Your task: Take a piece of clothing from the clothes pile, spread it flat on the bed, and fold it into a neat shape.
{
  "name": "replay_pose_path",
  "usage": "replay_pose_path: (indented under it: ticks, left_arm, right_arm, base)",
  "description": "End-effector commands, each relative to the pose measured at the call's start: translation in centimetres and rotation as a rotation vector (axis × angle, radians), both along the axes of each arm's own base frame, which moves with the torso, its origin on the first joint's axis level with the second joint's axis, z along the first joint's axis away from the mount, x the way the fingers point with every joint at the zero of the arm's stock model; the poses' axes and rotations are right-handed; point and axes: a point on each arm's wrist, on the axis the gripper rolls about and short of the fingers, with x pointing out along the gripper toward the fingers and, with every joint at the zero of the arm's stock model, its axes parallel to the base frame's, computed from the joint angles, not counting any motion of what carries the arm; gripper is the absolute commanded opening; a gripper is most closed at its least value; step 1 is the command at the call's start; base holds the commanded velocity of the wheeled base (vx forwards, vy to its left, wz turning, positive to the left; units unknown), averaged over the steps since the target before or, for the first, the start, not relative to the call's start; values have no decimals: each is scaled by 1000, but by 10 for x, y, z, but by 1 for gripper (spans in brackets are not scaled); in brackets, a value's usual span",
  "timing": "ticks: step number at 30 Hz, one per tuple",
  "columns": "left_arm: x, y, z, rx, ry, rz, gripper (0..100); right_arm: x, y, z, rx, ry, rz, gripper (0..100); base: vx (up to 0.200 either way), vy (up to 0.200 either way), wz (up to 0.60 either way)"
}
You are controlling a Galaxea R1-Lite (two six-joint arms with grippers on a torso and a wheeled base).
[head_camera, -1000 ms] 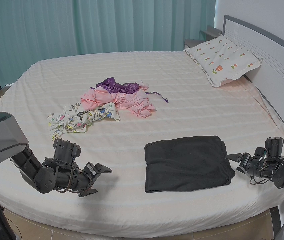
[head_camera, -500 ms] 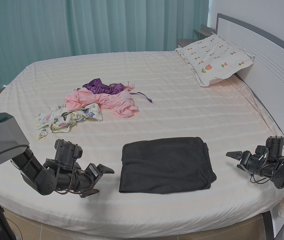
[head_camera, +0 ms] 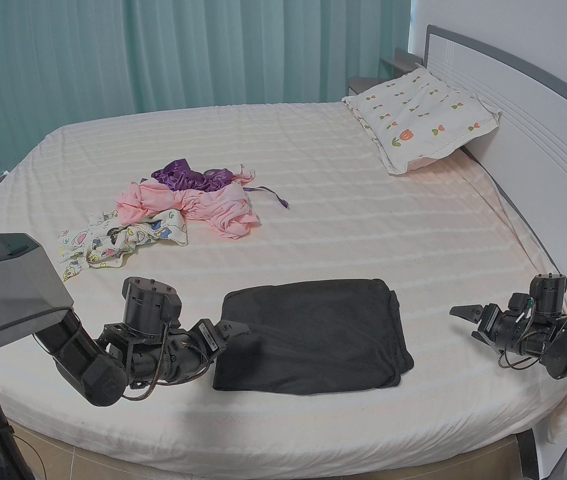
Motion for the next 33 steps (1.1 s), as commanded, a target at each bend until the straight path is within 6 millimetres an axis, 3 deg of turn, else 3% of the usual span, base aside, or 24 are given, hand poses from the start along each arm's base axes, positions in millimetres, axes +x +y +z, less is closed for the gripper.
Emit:
replay_pose_path:
  ticks: [1, 5, 20, 31, 32, 33]
  left_arm:
    - [8, -1, -9, 81, -40, -54, 100]
    - [17, -2, -6, 111, -83, -64, 100]
    - [51, -16, -33, 143, -123, -104, 100]
    - [54, -23, -31, 118, -179, -115, 100]
    - [54, -23, -32, 116, -176, -117, 0]
    - [54, -23, -32, 114, -174, -121, 0]
  right_arm:
    - [-2, 1, -1, 1, 8, 4, 100]
    - [-2, 1, -2, 1, 11, 4, 100]
    - [-3, 3, -5, 0, 23, 13, 100]
    - [-2, 3, -8, -1, 31, 13, 100]
    - [-2, 3, -8, -1, 33, 13, 100]
    - [-2, 3, -8, -1, 33, 13, 100]
  base:
    - [0, 0, 0]
    - [0, 0, 0]
    - [0, 0, 0]
    - [0, 0, 0]
    - [0, 0, 0]
    - [0, 0, 0]
